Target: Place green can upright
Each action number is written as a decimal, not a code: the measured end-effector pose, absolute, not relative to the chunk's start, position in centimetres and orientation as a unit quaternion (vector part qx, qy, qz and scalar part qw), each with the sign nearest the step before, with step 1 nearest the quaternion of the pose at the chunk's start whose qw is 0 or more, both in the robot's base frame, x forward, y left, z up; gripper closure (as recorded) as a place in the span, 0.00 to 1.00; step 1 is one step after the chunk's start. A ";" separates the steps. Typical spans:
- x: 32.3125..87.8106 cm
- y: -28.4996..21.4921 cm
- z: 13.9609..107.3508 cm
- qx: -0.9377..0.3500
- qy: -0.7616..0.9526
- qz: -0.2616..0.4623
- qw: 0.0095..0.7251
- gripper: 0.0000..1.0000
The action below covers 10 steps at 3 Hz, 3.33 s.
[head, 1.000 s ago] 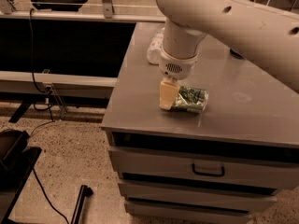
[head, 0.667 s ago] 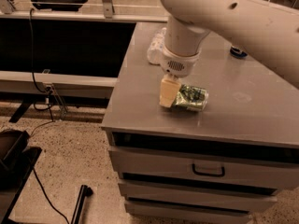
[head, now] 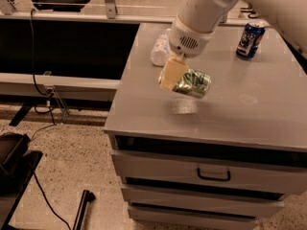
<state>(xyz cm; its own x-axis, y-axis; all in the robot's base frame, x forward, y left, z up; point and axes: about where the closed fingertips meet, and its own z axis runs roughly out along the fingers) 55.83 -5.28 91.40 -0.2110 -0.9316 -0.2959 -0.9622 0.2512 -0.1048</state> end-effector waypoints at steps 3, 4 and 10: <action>58.1 -4.1 92.6 -0.611 0.738 0.141 0.251 1.00; 60.3 -4.9 91.5 -0.580 0.664 0.274 0.384 1.00; 57.4 -9.2 94.3 -0.431 0.514 0.533 0.516 1.00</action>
Offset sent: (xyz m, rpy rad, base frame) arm 0.0071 0.0017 0.0227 0.1461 -0.0249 0.0189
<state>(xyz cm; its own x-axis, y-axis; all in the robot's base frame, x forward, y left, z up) 57.37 -9.20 94.27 -0.0954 0.1064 -0.9897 -0.9929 0.0608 0.1022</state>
